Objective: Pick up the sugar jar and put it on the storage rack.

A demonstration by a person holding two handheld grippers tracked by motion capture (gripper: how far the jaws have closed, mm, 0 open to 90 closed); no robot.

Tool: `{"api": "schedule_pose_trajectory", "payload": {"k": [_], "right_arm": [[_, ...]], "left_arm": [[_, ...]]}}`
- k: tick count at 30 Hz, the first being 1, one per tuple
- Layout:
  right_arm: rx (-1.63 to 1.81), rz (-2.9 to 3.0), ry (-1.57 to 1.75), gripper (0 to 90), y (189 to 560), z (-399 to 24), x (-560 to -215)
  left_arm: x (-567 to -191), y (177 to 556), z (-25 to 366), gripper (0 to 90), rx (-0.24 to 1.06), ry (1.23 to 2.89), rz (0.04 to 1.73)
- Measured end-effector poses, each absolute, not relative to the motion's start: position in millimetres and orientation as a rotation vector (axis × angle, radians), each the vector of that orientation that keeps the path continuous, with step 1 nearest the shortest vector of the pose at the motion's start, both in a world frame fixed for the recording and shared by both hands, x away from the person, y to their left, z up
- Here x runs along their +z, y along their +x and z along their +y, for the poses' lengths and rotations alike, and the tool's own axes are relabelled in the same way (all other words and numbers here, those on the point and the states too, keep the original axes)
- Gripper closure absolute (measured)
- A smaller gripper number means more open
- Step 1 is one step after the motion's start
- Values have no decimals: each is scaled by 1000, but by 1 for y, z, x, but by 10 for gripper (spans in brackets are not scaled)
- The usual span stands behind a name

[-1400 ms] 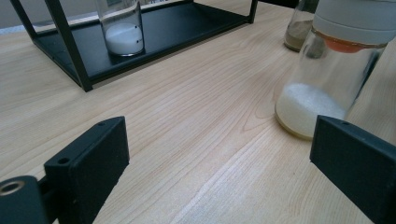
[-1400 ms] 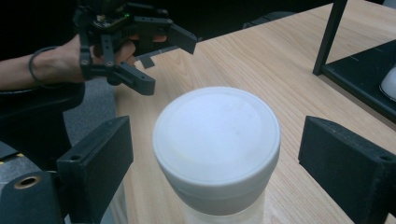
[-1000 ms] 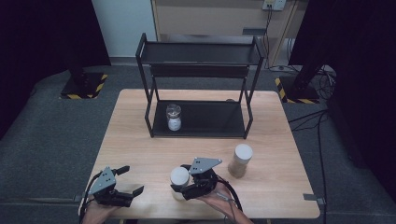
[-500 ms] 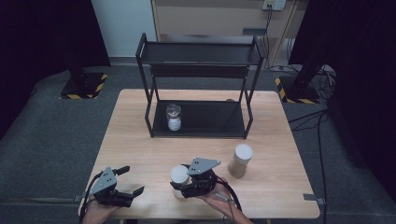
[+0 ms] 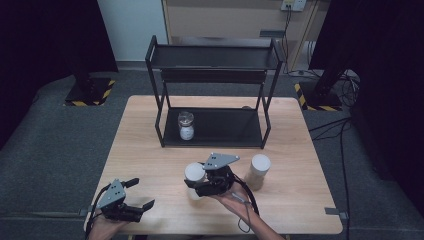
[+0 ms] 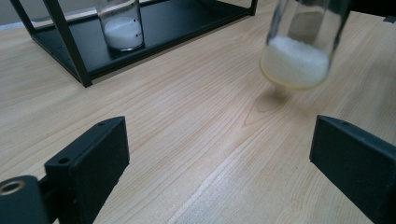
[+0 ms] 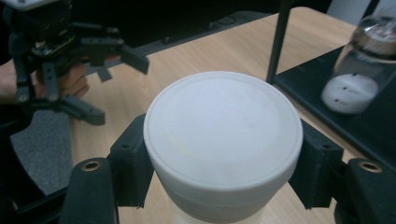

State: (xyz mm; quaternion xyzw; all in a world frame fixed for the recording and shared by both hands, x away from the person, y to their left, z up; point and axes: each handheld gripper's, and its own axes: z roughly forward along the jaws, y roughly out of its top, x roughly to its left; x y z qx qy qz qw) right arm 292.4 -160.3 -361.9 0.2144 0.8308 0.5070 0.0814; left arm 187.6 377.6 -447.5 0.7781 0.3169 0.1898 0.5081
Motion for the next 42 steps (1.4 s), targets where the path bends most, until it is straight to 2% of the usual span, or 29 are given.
{"api": "schedule_pose_trajectory", "payload": {"k": [18,42], "right_arm": [[1427,2365,815,336,333,-151,-321],[1258,2173,1107,336,394,-128,-326]], "left_arm": [[-446,188,376,38,460,1893,761],[-446,188,375,38,459,1896,767]]}}
